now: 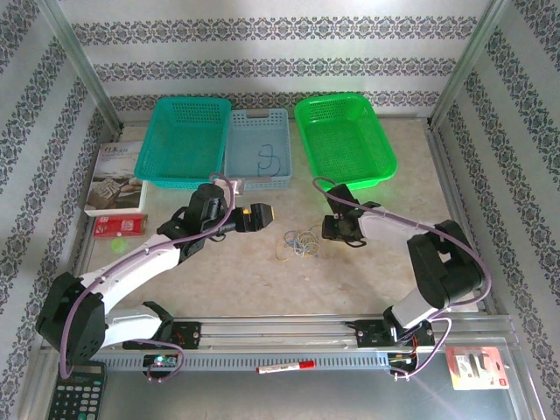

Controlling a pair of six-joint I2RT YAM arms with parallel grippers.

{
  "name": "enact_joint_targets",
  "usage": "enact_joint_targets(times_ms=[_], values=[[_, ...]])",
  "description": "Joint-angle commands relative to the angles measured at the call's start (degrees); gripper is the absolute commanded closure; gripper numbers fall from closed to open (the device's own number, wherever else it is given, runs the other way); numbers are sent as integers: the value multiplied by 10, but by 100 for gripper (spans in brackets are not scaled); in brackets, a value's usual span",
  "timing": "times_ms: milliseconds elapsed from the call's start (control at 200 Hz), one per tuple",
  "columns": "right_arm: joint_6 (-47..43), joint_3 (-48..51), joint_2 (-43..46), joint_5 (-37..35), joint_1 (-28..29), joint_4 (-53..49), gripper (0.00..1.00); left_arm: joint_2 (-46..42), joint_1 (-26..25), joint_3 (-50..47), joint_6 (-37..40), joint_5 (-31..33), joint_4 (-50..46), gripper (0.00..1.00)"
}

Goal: Untangle the cables

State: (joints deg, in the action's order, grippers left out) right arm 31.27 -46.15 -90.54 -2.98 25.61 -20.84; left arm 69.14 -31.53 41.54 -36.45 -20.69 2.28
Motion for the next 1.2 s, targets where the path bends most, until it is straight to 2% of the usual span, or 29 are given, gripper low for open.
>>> enact_joint_targets(times_ms=[0,145,370,570,854,1194], values=[[-3,-5,-21,-4,2,0,57,-4,-8,20,4,9,16,0],[5,14,-40,-8,11,13,64,-5,-9,22,6,9,13,0],[9,33,-39,9,16,37,100,-3,-8,24,8,11,11,0],[2,33,12,37,15,37,100,-2,-8,24,9,11,10,0],[-2,16,134,56,21,8,100,-4,-8,19,16,4,12,0],[16,-7,195,101,41,8,100,18,-16,9,26,-18,44,0]])
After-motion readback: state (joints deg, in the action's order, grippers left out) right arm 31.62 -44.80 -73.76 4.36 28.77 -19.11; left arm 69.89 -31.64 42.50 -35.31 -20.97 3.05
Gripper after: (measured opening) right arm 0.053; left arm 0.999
